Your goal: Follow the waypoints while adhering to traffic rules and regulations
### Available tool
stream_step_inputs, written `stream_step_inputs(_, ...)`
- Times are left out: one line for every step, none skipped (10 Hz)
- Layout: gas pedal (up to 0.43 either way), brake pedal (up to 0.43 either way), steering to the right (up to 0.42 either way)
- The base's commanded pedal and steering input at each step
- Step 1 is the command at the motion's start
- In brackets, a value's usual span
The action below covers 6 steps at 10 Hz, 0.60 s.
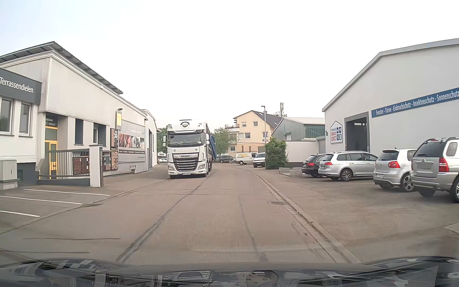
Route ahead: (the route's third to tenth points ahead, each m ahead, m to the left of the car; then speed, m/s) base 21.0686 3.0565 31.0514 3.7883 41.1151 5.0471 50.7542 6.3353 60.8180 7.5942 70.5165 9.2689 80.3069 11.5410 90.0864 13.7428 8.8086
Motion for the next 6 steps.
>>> stream_step_inputs(0.000, 0.201, 0.000)
stream_step_inputs(0.000, 0.201, 0.000)
stream_step_inputs(0.000, 0.183, -0.001)
stream_step_inputs(0.000, 0.183, -0.001)
stream_step_inputs(0.000, 0.177, 0.000)
stream_step_inputs(0.000, 0.171, 0.001)
